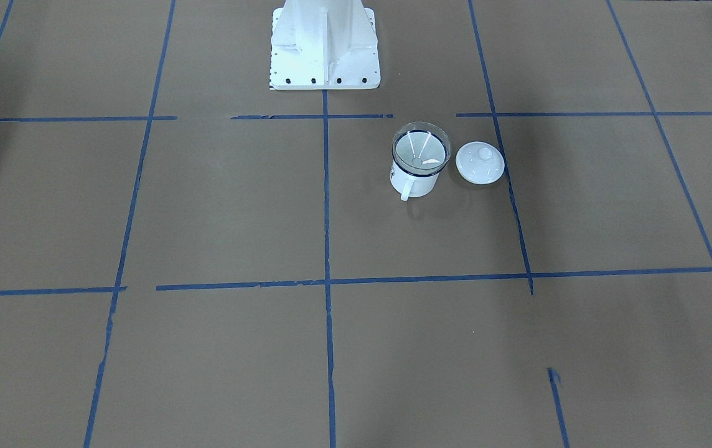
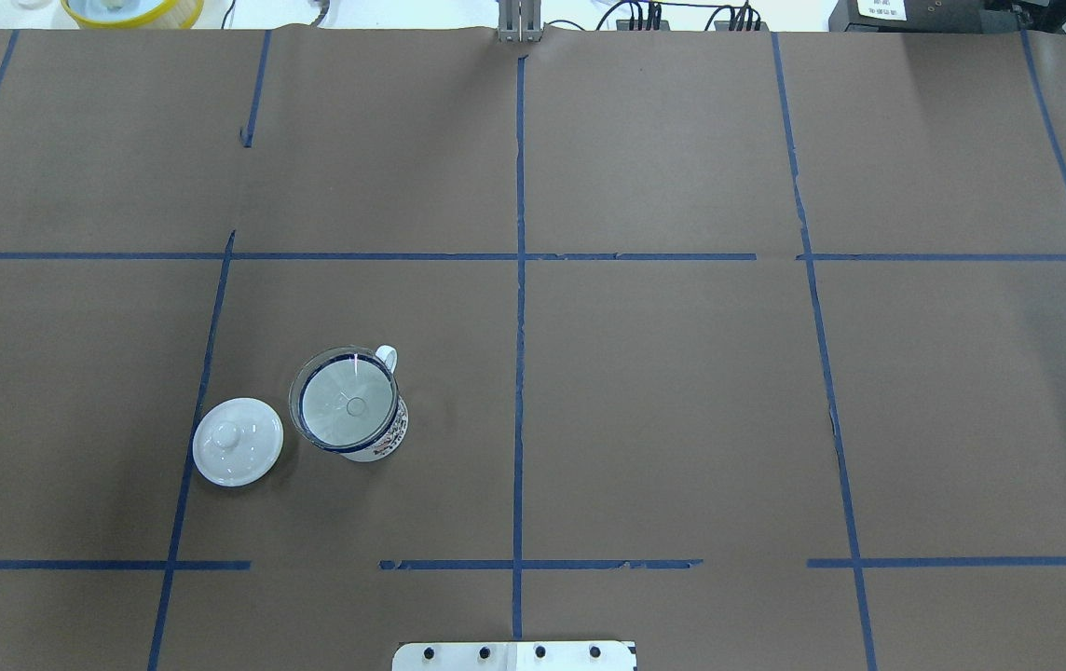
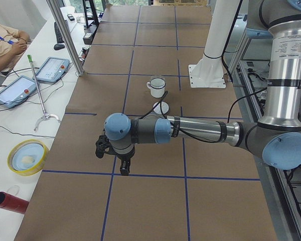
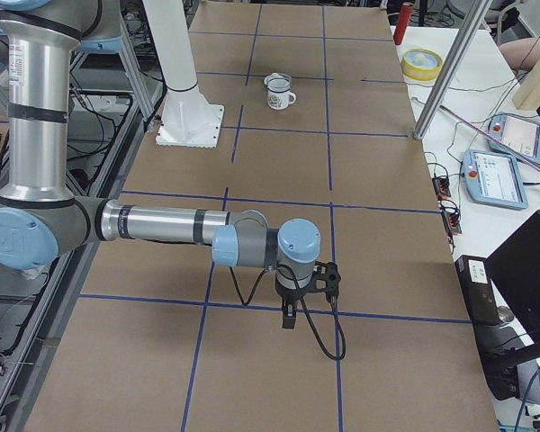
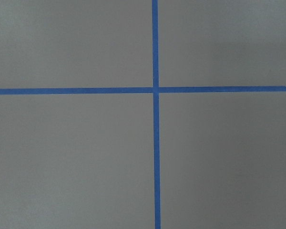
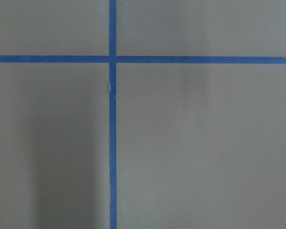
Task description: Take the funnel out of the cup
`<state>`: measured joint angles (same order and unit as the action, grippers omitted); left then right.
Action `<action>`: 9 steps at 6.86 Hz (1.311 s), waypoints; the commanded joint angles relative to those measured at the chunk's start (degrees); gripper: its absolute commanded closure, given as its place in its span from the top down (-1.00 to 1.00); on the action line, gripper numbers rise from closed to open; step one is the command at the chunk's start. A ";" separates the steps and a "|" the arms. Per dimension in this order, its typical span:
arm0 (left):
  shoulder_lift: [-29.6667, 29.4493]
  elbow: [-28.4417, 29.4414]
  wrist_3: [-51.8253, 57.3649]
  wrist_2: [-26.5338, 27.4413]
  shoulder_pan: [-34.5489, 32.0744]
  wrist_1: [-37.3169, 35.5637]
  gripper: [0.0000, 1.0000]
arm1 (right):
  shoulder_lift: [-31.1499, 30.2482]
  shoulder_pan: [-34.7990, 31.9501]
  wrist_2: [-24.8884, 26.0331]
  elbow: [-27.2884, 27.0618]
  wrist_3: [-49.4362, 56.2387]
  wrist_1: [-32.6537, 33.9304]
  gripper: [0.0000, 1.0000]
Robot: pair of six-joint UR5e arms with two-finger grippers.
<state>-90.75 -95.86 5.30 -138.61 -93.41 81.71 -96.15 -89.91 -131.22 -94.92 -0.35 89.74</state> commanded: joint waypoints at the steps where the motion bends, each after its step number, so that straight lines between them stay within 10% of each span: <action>1: -0.48 -0.73 0.06 0.79 -0.19 0.03 1.00 | 0.00 0.00 0.00 0.00 0.00 0.00 1.00; 6: 1.54 -0.29 -2.56 0.18 0.86 7.71 1.00 | 0.00 0.00 0.00 0.00 0.00 0.00 1.00; 9: -1.42 -11.34 -43.83 -2.28 17.34 16.81 1.00 | 0.00 0.00 0.00 0.08 0.00 0.00 1.00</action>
<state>-90.07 -102.92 -20.94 -140.64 -82.71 95.70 -96.15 -89.91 -131.22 -94.84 -0.35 89.74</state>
